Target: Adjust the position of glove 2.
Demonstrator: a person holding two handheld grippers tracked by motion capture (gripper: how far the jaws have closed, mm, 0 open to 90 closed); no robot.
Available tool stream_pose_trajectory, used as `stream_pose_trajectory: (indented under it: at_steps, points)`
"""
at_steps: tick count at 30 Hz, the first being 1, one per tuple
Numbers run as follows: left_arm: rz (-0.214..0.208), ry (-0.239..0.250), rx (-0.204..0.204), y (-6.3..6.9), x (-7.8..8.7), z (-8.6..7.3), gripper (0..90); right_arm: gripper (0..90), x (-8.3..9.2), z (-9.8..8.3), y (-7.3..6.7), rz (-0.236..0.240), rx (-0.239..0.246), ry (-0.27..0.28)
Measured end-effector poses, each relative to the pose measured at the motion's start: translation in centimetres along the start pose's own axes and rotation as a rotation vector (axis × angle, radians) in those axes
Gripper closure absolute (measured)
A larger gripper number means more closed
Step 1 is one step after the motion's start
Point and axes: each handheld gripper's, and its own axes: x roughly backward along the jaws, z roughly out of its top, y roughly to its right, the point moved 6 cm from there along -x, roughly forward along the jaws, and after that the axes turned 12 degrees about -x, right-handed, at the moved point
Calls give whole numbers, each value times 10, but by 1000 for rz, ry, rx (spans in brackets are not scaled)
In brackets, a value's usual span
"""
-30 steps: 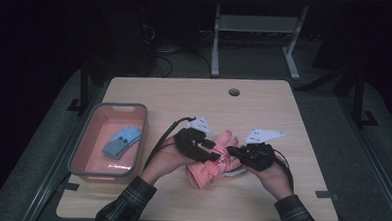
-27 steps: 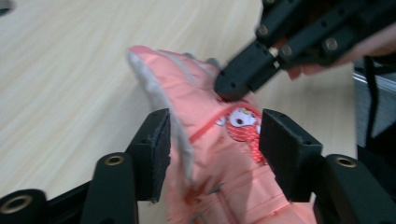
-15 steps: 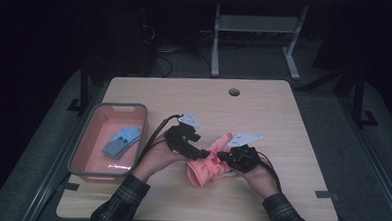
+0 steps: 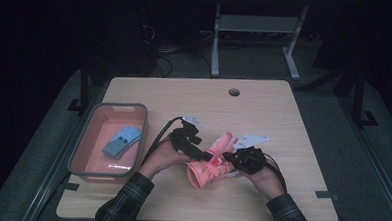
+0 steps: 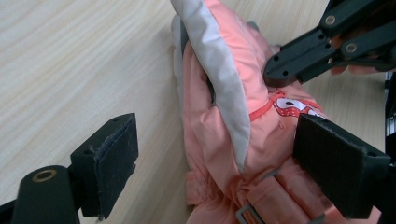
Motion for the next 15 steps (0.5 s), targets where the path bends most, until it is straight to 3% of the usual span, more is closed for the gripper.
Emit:
stream_pose_trajectory:
  at_steps: [3, 5, 15]
  points:
    - [4, -17, -22, 1, -5, 3, 139, 900, -3, -5, 1, 4, 3, -12]
    - [-5, -20, -14, 2, -13, 3, 139, 900, -6, -5, 0, 1, 5, -17]
    - [-129, -80, 42, 2, -39, -11, 125, 900, -5, -11, 1, 1, 15, -35]
